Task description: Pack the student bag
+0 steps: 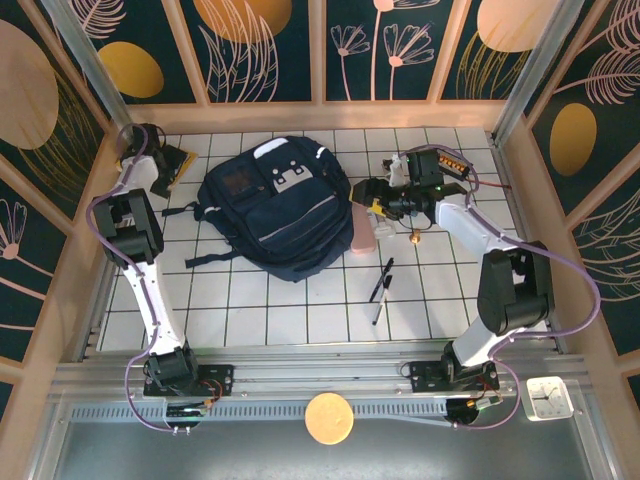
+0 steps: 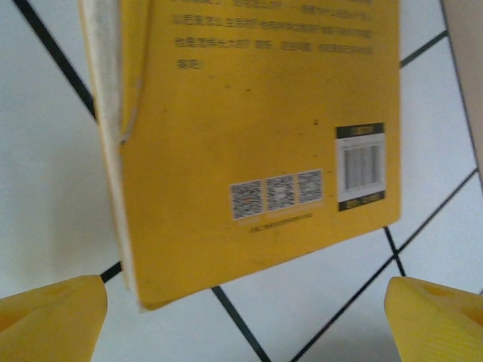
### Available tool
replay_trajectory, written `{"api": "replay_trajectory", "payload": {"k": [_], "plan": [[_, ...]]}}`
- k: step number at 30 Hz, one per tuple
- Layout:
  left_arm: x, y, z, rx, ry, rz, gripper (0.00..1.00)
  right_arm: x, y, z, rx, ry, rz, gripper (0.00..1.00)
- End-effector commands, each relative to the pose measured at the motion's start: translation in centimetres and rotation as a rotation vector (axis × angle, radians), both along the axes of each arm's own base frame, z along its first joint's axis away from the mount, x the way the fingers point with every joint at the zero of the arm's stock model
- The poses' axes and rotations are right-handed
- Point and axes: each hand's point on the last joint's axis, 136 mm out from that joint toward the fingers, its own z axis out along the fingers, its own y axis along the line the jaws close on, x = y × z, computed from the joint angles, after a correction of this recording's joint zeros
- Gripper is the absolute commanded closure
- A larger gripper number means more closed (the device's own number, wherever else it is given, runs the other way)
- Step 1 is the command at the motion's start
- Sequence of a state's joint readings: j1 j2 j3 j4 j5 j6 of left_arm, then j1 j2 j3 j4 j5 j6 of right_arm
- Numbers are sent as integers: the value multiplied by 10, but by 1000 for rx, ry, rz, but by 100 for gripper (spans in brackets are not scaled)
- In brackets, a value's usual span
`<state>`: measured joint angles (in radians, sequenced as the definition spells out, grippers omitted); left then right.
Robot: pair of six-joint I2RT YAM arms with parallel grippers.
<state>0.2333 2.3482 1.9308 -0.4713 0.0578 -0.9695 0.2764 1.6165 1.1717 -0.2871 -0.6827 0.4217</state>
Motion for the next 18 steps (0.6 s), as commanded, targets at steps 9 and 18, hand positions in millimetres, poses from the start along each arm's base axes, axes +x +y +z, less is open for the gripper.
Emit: {"api": "replay_trajectory", "payload": {"k": [9, 18], "plan": [[-4, 19, -32, -5, 48, -4, 18, 17, 5, 8, 36, -5, -17, 21], [1, 22, -51, -39, 43, -19, 62, 27, 3, 14, 7, -15, -36, 23]]}}
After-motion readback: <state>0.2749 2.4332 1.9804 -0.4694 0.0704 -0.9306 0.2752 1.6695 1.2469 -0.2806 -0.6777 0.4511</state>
